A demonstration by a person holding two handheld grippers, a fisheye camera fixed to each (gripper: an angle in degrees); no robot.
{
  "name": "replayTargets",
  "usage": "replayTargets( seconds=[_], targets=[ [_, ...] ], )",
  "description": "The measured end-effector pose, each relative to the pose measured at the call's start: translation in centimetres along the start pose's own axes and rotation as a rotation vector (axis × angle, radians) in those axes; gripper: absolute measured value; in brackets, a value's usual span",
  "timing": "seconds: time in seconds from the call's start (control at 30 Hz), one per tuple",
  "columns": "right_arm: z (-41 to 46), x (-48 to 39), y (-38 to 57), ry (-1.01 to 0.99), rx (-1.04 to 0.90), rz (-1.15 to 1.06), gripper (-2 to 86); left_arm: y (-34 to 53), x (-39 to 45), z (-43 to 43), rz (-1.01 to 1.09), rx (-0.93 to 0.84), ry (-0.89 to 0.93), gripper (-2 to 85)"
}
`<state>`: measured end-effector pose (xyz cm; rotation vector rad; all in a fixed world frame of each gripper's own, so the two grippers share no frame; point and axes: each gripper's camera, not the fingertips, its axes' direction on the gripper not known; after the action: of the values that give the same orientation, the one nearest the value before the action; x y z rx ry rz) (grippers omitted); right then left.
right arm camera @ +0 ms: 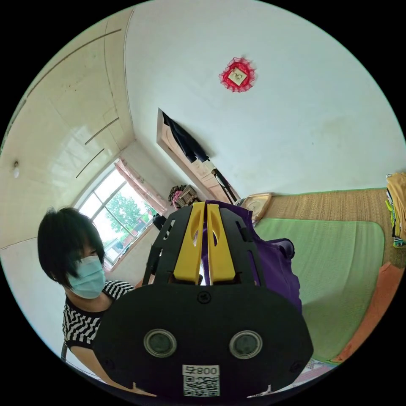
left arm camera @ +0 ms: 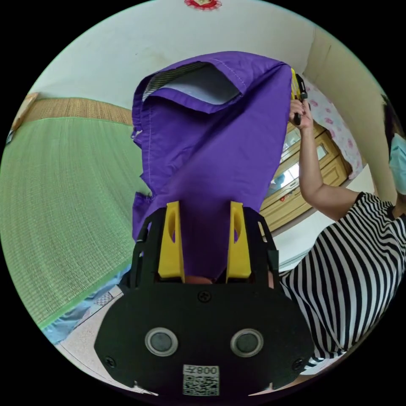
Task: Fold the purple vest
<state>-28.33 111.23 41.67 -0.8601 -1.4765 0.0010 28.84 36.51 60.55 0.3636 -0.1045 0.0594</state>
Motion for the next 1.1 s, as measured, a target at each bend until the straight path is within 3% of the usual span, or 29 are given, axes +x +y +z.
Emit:
replayTargets(
  seconds=[0.13,0.27,0.37,0.5,0.7,0.93,1.1],
  targets=[
    [1.8,-2.9,0.8,-0.036,-0.019,-0.01,0.3,5.0,0.3,-1.8,0.039,0.021,0.027,17.5],
    [2.1,-6.1,1.5,-0.019,-0.013,-0.021,0.4,9.2,-0.3,-3.0,0.018,0.058,0.181,18.6],
    [1.6,-8.1,2.0,-0.025,-0.007,-0.03,0.4,11.7,0.8,-3.6,0.074,-0.002,0.108,18.2],
    [0.9,-10.8,3.0,0.022,-0.013,-0.044,0.4,14.7,1.3,-3.2,0.116,-0.118,-0.14,13.9],
    [-1.5,-12.4,4.7,0.055,0.014,-0.02,0.4,17.6,1.9,-4.2,0.102,-0.173,-0.24,6.1],
    [-5.7,-13.0,6.7,0.045,0.084,0.0,0.4,21.4,4.4,-9.3,0.141,-0.138,-0.311,1.3],
    [-10.9,-12.4,9.0,0.048,0.18,0.023,0.3,22.8,5.8,-18.2,0.142,-0.003,-0.407,0.7]
  ],
)
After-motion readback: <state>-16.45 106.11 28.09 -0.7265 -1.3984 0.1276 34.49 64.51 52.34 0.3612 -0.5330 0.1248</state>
